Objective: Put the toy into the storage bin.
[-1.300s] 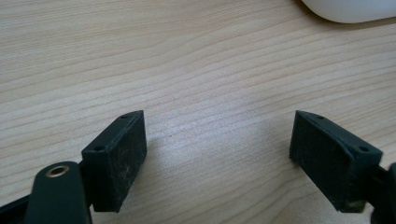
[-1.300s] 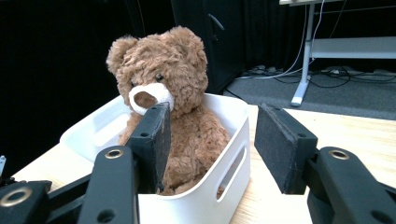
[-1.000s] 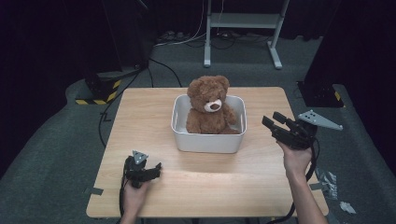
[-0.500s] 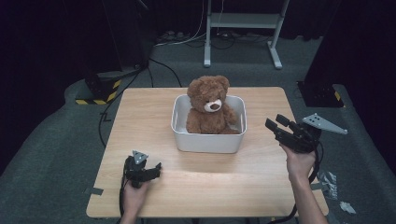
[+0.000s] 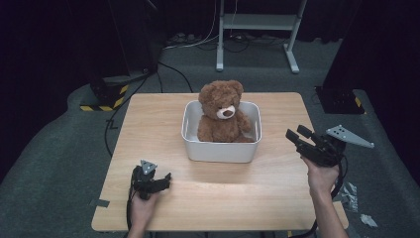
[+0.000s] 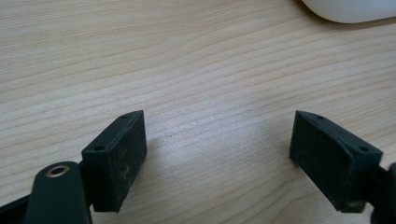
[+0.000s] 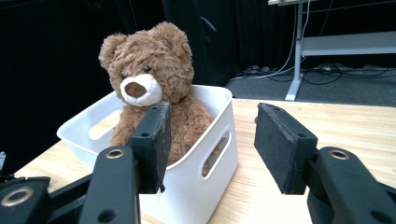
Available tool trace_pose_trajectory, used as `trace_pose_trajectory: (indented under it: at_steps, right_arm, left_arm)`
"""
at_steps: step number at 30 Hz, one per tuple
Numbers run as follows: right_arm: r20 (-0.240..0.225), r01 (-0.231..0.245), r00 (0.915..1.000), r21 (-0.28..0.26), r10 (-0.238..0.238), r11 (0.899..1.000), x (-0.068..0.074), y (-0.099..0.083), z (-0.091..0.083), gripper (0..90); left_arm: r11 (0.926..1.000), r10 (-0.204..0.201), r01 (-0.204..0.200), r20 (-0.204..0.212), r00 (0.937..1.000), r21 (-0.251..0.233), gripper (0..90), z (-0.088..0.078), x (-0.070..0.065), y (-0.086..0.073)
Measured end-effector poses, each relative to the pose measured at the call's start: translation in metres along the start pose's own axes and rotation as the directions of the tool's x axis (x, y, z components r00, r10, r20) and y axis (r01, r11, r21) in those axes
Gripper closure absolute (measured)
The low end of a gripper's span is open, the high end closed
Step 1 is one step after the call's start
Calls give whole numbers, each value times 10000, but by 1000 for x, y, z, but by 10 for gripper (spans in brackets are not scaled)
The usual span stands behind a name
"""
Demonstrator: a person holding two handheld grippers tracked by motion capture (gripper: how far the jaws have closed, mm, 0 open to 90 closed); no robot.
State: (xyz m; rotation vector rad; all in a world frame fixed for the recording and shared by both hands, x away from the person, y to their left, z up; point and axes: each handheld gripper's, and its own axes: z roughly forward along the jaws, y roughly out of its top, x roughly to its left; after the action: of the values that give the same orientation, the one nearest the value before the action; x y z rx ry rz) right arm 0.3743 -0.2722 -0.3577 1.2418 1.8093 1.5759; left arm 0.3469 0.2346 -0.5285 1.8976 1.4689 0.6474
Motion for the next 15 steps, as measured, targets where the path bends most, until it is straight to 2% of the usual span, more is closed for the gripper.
trace_pose_trajectory:
  at_steps: [15]
  right_arm:
    - [128, -226, 9997, 8, 226, 9997, -8, -10, -5, 459]
  left_arm:
    - [10000, -2, 2, -1, 10000, -2, 188, 0, 0, 0]
